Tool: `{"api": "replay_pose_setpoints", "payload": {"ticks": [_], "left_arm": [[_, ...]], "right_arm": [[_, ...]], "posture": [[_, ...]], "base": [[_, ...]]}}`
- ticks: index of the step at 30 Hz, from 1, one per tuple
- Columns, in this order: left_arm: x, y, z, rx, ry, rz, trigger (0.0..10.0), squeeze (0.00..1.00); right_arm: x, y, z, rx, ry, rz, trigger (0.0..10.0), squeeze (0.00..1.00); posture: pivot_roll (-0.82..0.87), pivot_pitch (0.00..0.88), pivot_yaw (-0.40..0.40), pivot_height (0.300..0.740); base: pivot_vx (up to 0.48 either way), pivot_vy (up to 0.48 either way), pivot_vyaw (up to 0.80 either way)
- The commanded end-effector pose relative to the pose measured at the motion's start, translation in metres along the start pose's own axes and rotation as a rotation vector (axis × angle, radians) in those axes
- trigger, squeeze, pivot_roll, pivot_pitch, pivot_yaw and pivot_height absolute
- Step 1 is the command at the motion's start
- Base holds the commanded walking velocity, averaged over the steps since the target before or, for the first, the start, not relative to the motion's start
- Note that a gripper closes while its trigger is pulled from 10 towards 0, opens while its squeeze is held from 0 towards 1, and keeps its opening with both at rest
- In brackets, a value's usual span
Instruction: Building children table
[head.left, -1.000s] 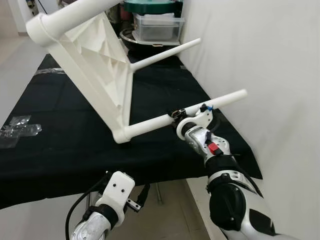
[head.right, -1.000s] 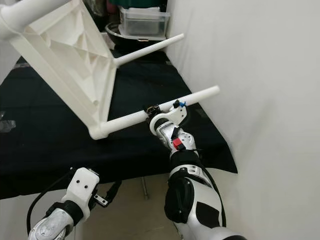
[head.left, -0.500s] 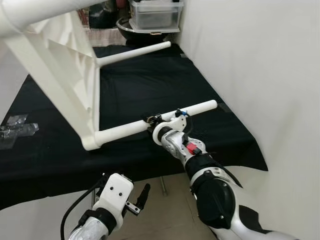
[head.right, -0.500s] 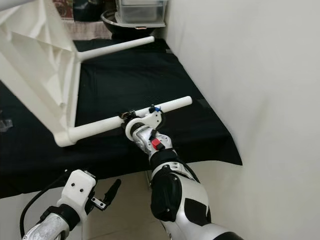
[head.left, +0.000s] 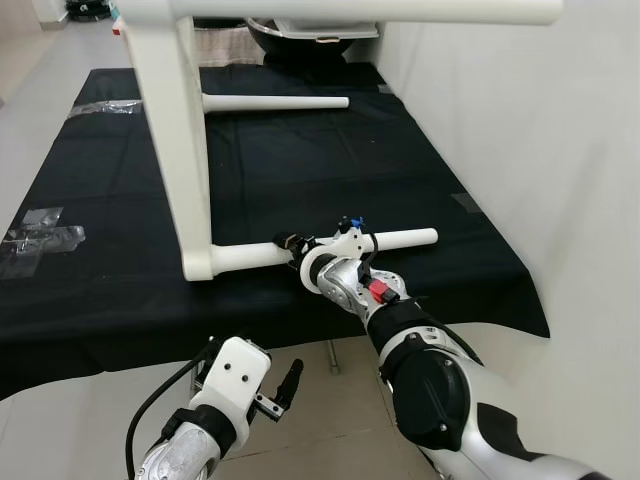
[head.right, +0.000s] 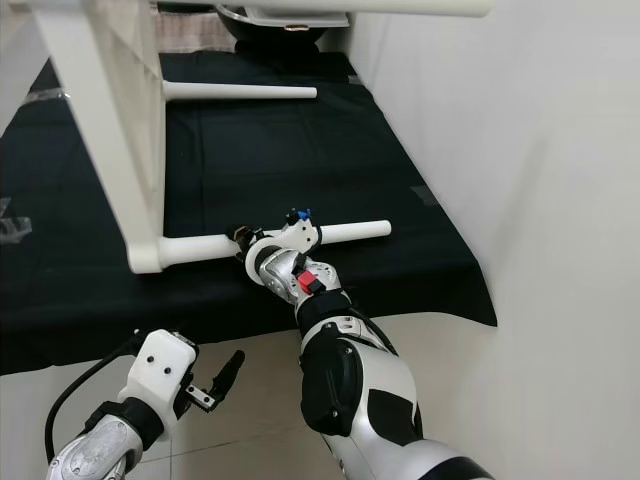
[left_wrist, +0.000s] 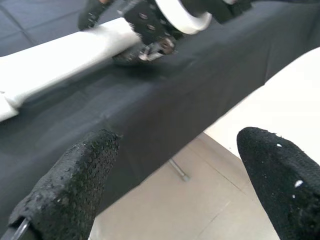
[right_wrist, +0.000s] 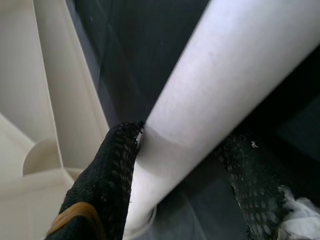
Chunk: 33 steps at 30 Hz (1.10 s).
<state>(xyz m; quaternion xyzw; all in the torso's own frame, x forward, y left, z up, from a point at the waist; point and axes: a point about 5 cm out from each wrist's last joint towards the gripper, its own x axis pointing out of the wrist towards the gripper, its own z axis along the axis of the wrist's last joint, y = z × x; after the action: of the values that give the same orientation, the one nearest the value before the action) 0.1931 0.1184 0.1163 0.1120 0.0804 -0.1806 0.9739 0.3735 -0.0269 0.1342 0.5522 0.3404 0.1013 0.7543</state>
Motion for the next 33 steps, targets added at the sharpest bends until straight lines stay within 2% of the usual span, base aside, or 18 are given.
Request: {"api": "replay_pose_setpoints", "payload": {"ticks": [1,3,6,11,12,14,16,17,18,19,20,22,23,25,26,28,31,33], "left_arm": [[0.001,-0.003,-0.003,0.002,0.016,-0.006,10.0,0.0],[0.002,-0.003,-0.003,0.003,0.015,-0.005,10.0,0.0],[0.005,-0.003,-0.003,0.004,0.017,-0.004,10.0,0.0],[0.005,-0.003,-0.003,0.004,0.017,-0.004,10.0,0.0],[0.006,-0.003,-0.004,0.007,0.018,-0.005,10.0,0.0],[0.009,-0.002,-0.005,0.008,0.019,-0.005,10.0,0.0],[0.011,0.0,-0.004,-0.006,0.013,0.006,10.0,0.0],[0.013,0.004,-0.003,-0.031,0.006,0.033,10.0,0.0],[0.013,0.004,-0.003,-0.031,0.006,0.033,10.0,0.0],[0.015,0.01,0.0,-0.055,-0.007,0.065,10.0,0.0],[0.015,0.01,0.0,-0.055,-0.007,0.065,10.0,0.0],[0.018,0.013,0.001,-0.043,-0.018,0.071,10.0,0.0],[0.018,0.013,0.001,-0.043,-0.018,0.071,10.0,0.0],[0.02,0.011,0.001,-0.007,-0.027,0.051,10.0,0.0],[0.02,0.011,0.001,-0.007,-0.027,0.051,10.0,0.0],[0.022,0.009,0.0,0.009,-0.03,0.041,10.0,0.0],[0.022,0.008,-0.001,0.012,-0.031,0.041,10.0,0.0],[0.028,0.013,0.005,0.026,-0.059,0.059,10.0,0.0]], "right_arm": [[-0.002,-0.014,-0.009,-0.001,0.075,-0.028,10.0,0.0],[-0.005,-0.017,-0.006,-0.006,0.097,-0.01,10.0,0.0],[-0.028,-0.037,0.011,-0.043,0.13,0.005,10.0,0.0],[-0.036,-0.044,0.016,-0.06,0.134,0.002,10.0,0.0],[-0.047,-0.05,0.02,-0.086,0.146,0.01,10.0,0.0],[-0.075,-0.057,0.026,-0.237,0.141,0.067,10.0,0.0],[-0.092,-0.053,0.03,-0.45,0.043,0.143,10.0,0.0],[-0.098,-0.046,0.037,-0.592,-0.07,0.136,10.0,0.0],[-0.098,-0.046,0.037,-0.592,-0.07,0.136,10.0,0.0],[-0.106,-0.035,0.044,-0.789,-0.216,0.119,10.0,0.0],[-0.106,-0.035,0.044,-0.789,-0.216,0.119,10.0,0.0],[-0.11,-0.024,0.047,-0.928,-0.315,0.095,10.0,0.0],[-0.11,-0.024,0.047,-0.928,-0.315,0.095,10.0,0.0],[-0.114,-0.011,0.05,-1.017,-0.465,0.041,10.0,0.0],[-0.114,-0.011,0.05,-1.017,-0.465,0.041,10.0,0.0],[-0.116,-0.011,0.048,-1.155,-0.579,-0.036,10.0,0.0],[-0.12,-0.011,0.043,-1.225,-0.604,-0.056,10.0,0.0],[-0.129,-0.005,0.051,-1.434,-0.775,-0.16,10.0,0.0]], "posture": [[0.17,0.099,-0.118,0.74],[0.16,0.096,-0.119,0.74],[0.15,0.086,-0.119,0.74],[0.15,0.086,-0.119,0.74],[0.14,0.079,-0.117,0.74],[0.13,0.068,-0.113,0.74],[0.12,0.066,-0.111,0.74],[0.12,0.059,-0.106,0.74],[0.12,0.059,-0.106,0.74],[0.11,0.052,-0.104,0.74],[0.11,0.052,-0.104,0.74],[0.12,0.045,-0.102,0.74],[0.12,0.045,-0.102,0.74],[0.11,0.032,-0.101,0.74],[0.11,0.032,-0.101,0.74],[0.11,0.024,-0.101,0.74],[0.11,0.024,-0.101,0.74],[0.12,0.011,-0.11,0.74]], "base": [[0.0,0.0,0.0],[0.0,0.0,0.0],[0.0,0.0,0.0],[0.0,0.0,0.0],[0.0,0.0,0.0],[0.0,0.0,0.0],[0.0,0.0,0.0],[0.0,0.0,0.0],[0.0,0.0,0.0],[0.0,0.0,0.0],[0.0,0.0,0.0],[0.0,0.0,0.0],[0.0,0.0,0.0],[0.0,0.0,0.0],[0.0,0.0,0.0],[0.0,0.0,0.0],[0.0,0.0,0.0],[0.0,0.0,0.0]]}}
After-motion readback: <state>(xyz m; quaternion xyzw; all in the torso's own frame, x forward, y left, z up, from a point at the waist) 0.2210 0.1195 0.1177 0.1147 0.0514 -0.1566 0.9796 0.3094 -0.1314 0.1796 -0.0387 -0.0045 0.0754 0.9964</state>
